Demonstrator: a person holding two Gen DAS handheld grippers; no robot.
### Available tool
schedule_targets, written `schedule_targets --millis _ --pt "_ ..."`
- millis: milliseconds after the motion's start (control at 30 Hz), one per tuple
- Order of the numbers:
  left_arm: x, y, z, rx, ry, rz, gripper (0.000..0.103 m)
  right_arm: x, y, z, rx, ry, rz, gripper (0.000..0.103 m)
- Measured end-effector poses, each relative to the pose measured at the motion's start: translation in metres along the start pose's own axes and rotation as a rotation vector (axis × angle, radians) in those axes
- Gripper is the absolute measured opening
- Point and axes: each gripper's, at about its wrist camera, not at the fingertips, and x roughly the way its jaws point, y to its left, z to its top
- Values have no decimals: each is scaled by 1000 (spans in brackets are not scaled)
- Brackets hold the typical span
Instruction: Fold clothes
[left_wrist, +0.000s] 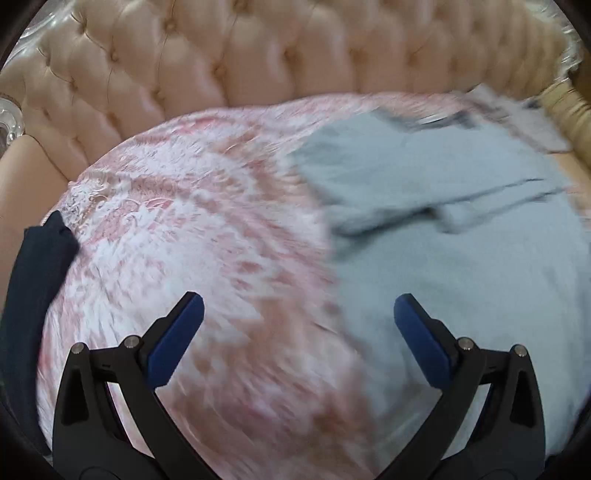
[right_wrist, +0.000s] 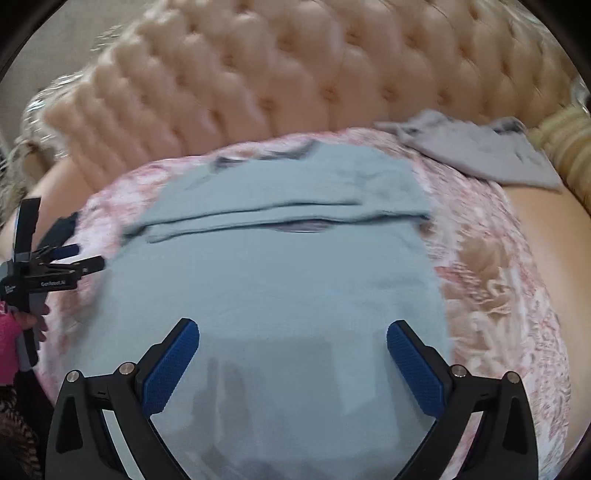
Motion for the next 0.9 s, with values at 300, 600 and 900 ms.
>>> schedule_targets --millis 300,600,900 --pt "-13 -40 -52 139 7 -86 103 7 42 -38 -203 96 -39 103" --pt "-52 -53 -59 147 -8 -84 103 -36 45 -58 -190 62 -146 103" --pt "-38 -56 -99 179 63 -207 103 -28 33 -82 -203 157 -130 103"
